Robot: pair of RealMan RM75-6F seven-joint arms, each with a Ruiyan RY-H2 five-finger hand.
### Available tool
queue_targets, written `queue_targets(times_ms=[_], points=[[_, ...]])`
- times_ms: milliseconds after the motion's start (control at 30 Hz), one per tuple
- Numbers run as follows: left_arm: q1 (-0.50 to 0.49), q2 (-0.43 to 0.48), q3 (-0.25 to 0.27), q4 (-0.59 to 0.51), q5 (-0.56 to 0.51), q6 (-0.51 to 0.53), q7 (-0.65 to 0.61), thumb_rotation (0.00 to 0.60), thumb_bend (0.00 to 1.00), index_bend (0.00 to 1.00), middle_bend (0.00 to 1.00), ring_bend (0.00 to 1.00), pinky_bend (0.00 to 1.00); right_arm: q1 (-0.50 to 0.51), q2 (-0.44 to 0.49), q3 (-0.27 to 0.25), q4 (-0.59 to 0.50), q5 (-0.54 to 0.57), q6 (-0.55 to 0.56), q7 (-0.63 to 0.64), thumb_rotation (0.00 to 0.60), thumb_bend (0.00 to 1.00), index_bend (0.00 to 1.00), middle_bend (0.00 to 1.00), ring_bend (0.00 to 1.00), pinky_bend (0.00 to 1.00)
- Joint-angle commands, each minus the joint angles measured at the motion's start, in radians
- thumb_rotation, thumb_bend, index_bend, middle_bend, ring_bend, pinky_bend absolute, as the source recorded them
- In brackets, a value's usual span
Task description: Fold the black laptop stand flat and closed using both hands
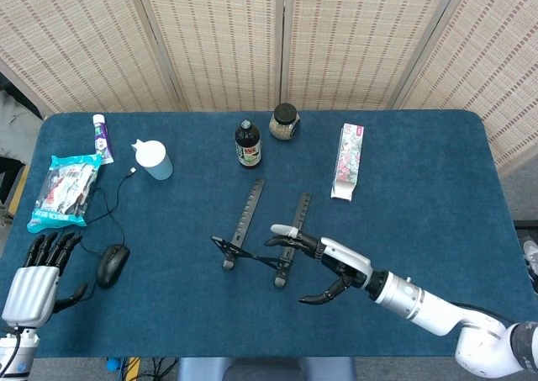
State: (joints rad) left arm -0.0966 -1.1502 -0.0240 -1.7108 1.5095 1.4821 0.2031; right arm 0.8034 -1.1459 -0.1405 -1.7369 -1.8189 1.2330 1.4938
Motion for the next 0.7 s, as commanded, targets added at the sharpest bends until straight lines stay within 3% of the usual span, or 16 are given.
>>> queue_targets(times_ms=[33,700], points=[[-0.002,-0.002,0.000,0.000,0.000,-0.004,0.002,0.600,0.22,0.11,0.11,0.00,0.00,0.000,-0.016,0.001,0.018,0.020,-0.020,0.004,0.600,0.13,0.00,0.15,0.04,0.05],[0.010,0.006,0.011,-0.021,0.007,0.006,0.019,0.600,0.22,0.11,0.11,0.00,0.00,0.014,-0.192,-0.011,0.166,0.051,-0.097,0.091,0.600,0.09,0.00,0.15,0.04,0.05]])
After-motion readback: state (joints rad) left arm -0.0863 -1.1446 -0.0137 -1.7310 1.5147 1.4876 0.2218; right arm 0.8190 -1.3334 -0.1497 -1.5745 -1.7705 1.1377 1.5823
